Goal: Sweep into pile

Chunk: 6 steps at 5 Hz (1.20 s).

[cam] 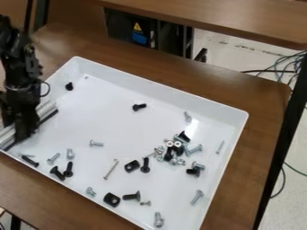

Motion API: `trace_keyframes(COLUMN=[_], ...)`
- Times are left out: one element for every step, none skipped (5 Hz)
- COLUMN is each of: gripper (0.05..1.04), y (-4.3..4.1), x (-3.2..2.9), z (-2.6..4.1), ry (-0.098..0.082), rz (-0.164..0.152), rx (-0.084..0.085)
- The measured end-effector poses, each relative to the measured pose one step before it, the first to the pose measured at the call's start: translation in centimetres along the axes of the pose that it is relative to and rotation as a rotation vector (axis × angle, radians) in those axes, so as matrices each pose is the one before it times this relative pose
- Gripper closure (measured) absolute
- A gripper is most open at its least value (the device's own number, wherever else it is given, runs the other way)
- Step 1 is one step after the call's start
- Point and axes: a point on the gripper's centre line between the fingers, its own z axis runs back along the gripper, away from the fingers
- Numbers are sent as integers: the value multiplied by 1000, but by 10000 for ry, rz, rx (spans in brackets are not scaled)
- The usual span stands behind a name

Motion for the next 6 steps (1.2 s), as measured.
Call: trace_keyframes(gripper=[721,721,721,721,721,721], y=[-2143,-4108,-5009,-4672,-3937,-3695], x=[733,382,-239,56,-59,317], z=[164,530,723,564,352,631], ry=[-321,-137,136,49,-17,44], rz=[373,364,-78,-160,-440,-443], rx=[52,-257,-211,-173,-154,-103])
